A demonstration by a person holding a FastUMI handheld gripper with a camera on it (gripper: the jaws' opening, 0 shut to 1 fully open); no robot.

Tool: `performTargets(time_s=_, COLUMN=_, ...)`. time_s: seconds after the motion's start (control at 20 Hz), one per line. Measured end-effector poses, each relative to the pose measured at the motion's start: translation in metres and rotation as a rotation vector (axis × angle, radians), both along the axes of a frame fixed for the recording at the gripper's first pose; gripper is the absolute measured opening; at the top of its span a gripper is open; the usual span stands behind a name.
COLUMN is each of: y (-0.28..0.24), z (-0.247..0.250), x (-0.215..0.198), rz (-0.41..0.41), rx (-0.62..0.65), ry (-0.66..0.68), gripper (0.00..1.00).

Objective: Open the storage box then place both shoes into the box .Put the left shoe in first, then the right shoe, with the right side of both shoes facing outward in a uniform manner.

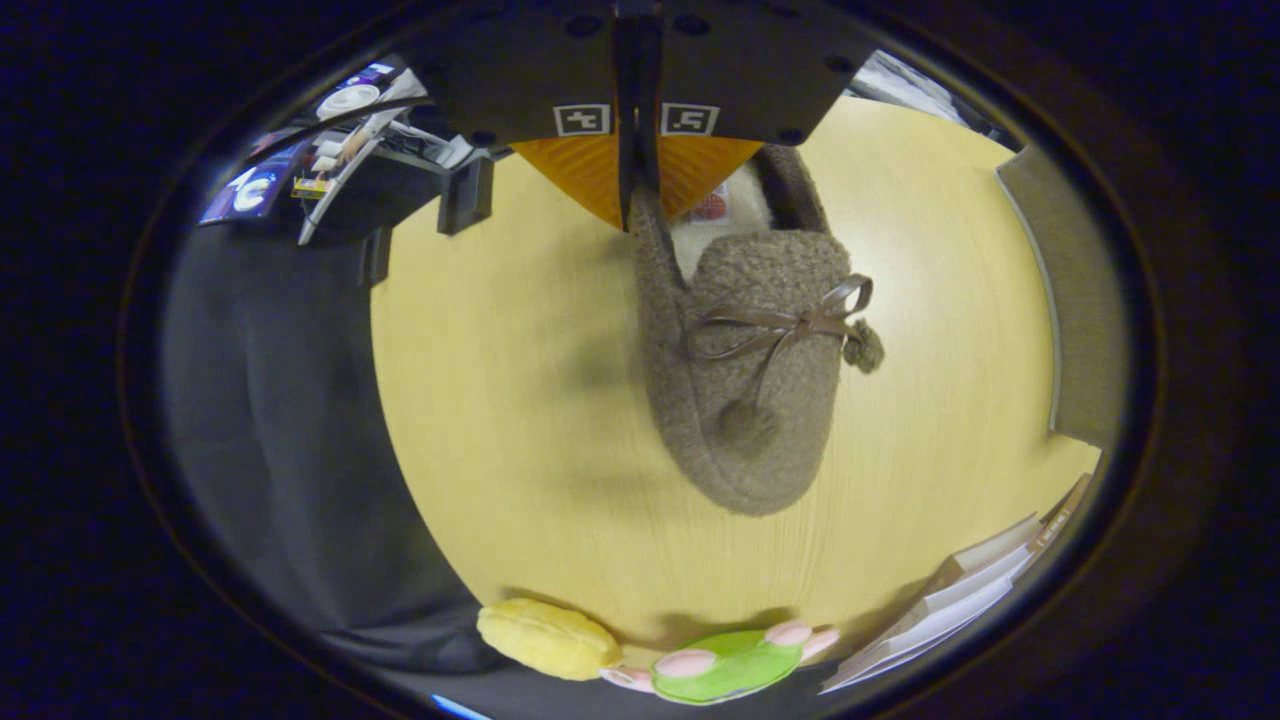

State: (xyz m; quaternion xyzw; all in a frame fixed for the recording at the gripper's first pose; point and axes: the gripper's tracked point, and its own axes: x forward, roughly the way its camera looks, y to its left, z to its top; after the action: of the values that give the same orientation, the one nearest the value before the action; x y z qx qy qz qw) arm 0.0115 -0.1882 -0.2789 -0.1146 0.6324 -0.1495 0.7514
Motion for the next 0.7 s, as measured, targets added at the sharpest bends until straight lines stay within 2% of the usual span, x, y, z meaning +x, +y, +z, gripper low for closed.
performTargets(time_s=0.4, y=0.017, z=0.081, x=-0.007, rz=-0.040, rx=-0.107, ry=-0.101, gripper=0.05)
performTargets(time_s=0.7, y=0.082, z=0.158, x=-0.004, rz=-0.025, rx=-0.124, ry=-0.217, gripper=0.05)
